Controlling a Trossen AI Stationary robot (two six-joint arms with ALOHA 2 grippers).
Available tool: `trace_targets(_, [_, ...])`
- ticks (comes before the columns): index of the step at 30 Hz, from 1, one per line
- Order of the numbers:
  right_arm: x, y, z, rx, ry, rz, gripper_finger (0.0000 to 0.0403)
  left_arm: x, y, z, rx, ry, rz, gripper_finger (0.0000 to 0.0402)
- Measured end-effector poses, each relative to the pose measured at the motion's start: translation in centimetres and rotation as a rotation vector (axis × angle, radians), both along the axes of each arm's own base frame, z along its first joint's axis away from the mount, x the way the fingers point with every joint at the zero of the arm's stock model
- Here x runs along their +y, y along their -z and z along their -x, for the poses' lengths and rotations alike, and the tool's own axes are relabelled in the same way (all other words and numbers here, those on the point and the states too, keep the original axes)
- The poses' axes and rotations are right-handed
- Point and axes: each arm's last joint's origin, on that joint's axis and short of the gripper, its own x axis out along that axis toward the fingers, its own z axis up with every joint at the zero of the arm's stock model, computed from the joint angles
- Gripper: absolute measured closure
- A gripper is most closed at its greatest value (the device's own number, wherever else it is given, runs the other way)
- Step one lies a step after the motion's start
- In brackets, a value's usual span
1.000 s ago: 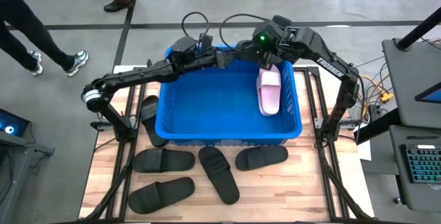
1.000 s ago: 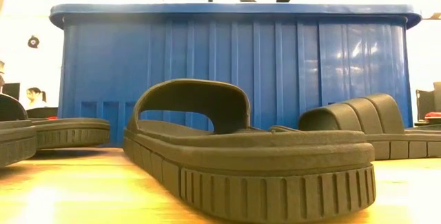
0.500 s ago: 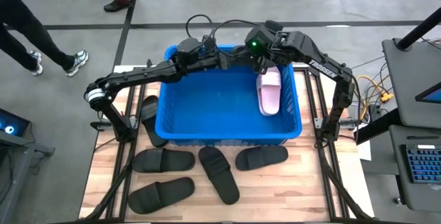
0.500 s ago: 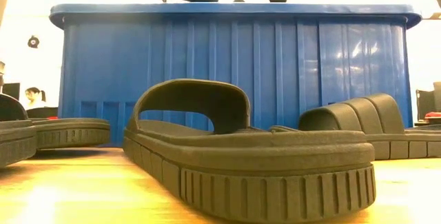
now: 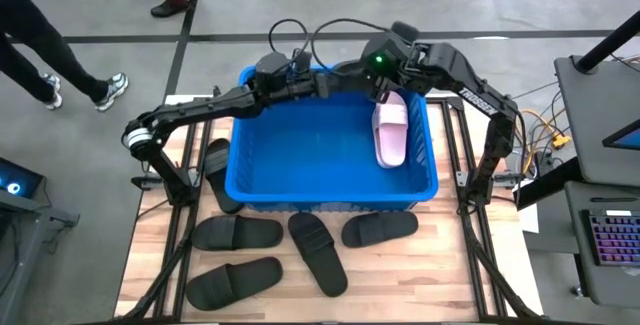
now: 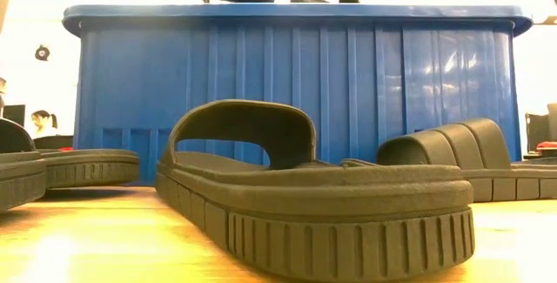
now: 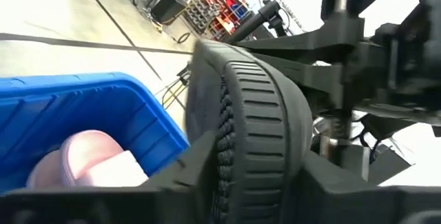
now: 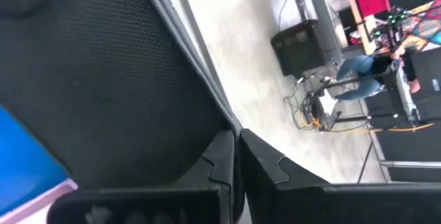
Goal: Pick and place slides into bin
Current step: Put the black slide into the blue bin
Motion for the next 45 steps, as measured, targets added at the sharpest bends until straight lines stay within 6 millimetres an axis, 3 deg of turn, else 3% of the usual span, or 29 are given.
trace_targets(4, [0.5,-0.7,0.1,-0.044,0.002,0.005,0.0394,0.3,0.0,0.1,0.005,-0.002,-0.004,0.0360])
trace_targets(9, [0.6,-1.5,0.3,-0.137,0.024,-0.012,0.0378,0.5,0.0,0.3,0.003,0.012,-0.021,0.0360])
trace_targets(14, [0.8,-2.1,0.5,-0.173,0.037,0.002,0.0329,0.7,0.1,0.4,0.010,0.035,-0.038,0.0361])
trace_targets(20, [1.0,-2.9,1.5,-0.224,0.192,0.114,0.0270,1.2,0.0,0.7,0.025,0.012,-0.095,0.0361])
trace_targets(25, [1.7,-4.2,3.0,-0.335,0.270,0.138,0.0245,1.3,-0.3,0.9,0.031,-0.010,-0.152,0.0361])
trace_targets(31, [2.7,-6.0,5.7,-0.546,0.343,0.103,0.0245,1.1,-1.6,1.9,0.042,-0.147,-0.268,0.0361])
trace_targets(36, [3.7,-7.9,7.7,-0.737,0.313,0.039,0.0253,-0.4,-3.1,2.6,0.087,-0.308,-0.427,0.0361])
trace_targets(40, [4.1,-8.9,7.9,-0.805,0.169,-0.036,0.0255,-2.0,-4.3,3.0,0.148,-0.477,-0.543,0.0361])
trace_targets(45, [4.5,-9.1,7.4,-0.754,0.056,-0.026,0.0257,-3.9,-4.9,2.6,0.215,-0.643,-0.661,0.0362])
